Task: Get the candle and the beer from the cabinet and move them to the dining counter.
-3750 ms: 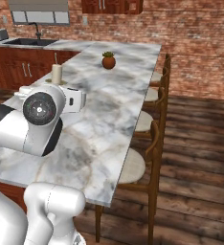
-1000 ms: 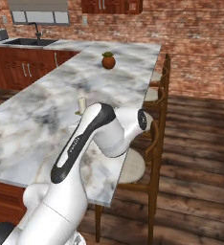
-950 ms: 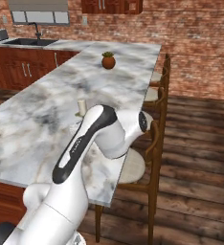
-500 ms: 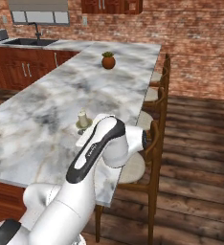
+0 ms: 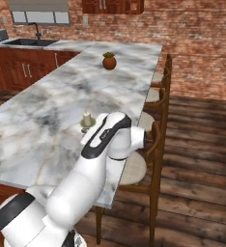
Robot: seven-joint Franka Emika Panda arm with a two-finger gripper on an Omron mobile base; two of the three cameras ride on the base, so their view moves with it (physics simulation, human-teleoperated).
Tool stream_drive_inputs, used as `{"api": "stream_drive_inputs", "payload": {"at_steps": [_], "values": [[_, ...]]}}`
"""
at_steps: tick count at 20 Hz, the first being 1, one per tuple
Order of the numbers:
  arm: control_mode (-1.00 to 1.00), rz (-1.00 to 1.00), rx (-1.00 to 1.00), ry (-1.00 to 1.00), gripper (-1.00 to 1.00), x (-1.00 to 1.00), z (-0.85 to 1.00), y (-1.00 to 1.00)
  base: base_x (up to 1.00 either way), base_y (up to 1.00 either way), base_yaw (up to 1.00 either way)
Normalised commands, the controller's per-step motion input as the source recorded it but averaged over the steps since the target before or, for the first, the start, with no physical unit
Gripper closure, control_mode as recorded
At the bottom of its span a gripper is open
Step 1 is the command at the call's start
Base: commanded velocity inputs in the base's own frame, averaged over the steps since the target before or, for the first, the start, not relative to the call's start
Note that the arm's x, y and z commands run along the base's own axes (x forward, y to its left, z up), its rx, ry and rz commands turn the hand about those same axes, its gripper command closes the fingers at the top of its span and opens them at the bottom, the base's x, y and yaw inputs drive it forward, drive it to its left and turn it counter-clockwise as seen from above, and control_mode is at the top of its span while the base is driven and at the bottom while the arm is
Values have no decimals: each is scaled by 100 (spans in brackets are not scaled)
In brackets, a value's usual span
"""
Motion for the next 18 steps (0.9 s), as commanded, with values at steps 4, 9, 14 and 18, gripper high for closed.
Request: {"api": "stream_drive_inputs", "payload": {"at_steps": [4, 9, 14, 18], "values": [[-100, 9, 0, 0, 100, 57, -16, 0, 0, 0, 0], [-100, 11, 0, 0, 100, 53, -25, 0, 0, 0, 0], [-100, 12, 0, -3, 100, 49, -36, 1, 0, 0, 0], [-100, 15, 0, -15, 100, 30, -47, 1, 0, 0, 0]]}}
